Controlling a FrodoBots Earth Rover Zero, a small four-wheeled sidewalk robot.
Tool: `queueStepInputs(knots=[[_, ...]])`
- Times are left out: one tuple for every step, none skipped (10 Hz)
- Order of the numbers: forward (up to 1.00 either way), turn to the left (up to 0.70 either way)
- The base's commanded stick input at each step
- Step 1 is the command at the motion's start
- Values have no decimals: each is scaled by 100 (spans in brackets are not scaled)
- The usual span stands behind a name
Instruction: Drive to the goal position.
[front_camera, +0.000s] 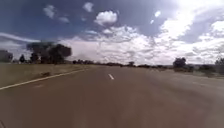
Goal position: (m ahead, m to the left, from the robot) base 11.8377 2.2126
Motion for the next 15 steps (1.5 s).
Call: queueStepInputs(knots=[[100, 0], [100, 0], [100, 0], [100, 0], [100, 40], [100, 40], [100, 40], [100, 0], [100, 0], [100, 0], [100, 0], [100, 0], [100, 0], [100, 0], [100, 0]])
